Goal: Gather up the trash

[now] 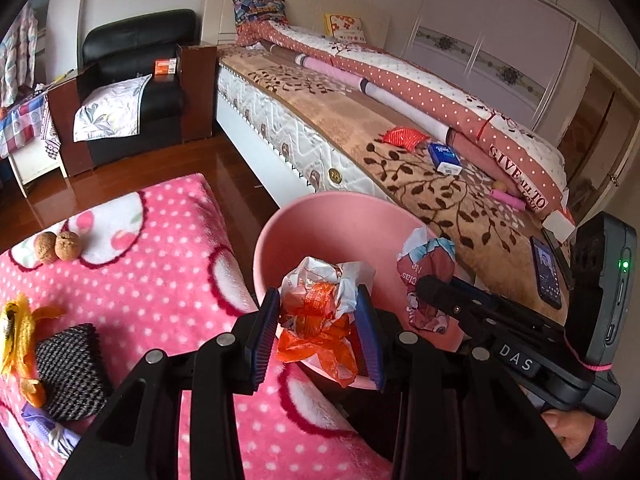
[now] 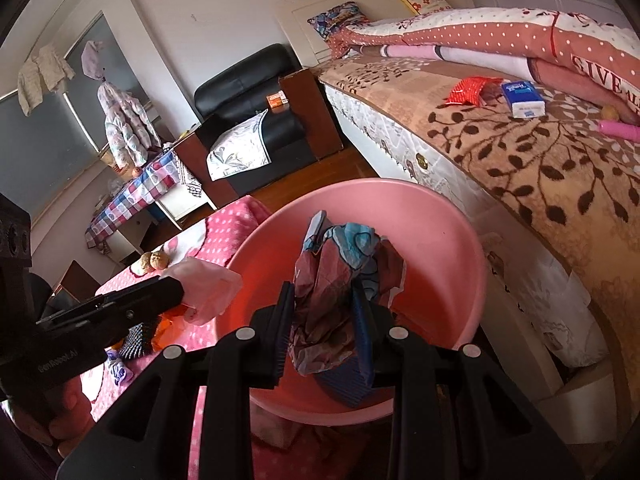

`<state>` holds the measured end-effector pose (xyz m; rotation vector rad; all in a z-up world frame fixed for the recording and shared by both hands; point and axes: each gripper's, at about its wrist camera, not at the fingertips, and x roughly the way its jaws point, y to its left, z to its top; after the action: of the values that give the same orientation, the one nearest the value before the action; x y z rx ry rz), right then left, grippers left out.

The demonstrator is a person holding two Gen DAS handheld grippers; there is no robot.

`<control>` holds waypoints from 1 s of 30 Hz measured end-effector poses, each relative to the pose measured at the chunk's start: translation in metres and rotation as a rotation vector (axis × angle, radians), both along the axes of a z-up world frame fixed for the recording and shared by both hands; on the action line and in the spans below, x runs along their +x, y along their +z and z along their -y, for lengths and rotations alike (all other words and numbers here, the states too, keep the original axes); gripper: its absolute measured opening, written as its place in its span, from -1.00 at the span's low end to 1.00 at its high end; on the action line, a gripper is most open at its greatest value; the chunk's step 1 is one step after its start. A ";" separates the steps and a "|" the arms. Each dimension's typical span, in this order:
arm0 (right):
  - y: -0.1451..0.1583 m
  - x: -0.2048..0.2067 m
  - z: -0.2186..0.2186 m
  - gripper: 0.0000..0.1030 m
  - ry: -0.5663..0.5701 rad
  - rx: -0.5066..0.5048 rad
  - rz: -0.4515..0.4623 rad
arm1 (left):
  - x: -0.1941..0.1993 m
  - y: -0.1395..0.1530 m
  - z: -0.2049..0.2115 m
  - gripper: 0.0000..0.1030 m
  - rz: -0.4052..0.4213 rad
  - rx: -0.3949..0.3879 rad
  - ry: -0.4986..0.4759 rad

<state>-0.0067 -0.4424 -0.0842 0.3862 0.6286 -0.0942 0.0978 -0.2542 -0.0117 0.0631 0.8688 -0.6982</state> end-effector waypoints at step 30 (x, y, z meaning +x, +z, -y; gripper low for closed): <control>-0.010 0.001 0.007 -0.31 -0.053 0.043 -0.036 | -0.008 0.000 -0.003 -0.01 -0.012 -0.039 -0.016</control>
<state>-0.0055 -0.4492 -0.0941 0.4437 0.6566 -0.1389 0.0902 -0.2516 -0.0118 0.0310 0.8668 -0.7309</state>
